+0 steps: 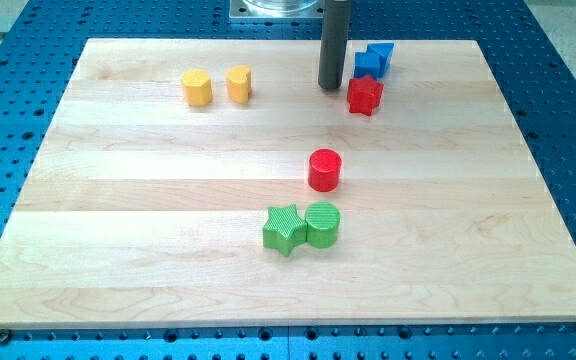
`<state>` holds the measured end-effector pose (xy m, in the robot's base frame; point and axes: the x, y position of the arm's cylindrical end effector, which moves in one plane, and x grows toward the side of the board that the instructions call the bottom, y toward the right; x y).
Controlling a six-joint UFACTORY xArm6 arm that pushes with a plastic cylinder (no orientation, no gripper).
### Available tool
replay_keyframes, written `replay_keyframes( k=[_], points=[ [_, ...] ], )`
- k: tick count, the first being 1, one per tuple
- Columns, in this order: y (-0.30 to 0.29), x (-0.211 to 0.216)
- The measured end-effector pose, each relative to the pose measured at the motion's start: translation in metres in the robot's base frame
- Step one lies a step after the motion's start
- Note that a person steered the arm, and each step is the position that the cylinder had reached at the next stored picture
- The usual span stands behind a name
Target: Keep the triangle at the top left side of the blue cube
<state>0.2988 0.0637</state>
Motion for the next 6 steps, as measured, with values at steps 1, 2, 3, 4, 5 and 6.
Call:
replay_keyframes(
  k=[1,2,3,4,5,6],
  points=[
    [0.005,0.015],
    [0.012,0.017],
    [0.02,0.01],
    [-0.001,-0.049],
    [0.038,-0.098],
    [0.099,-0.105]
  ],
)
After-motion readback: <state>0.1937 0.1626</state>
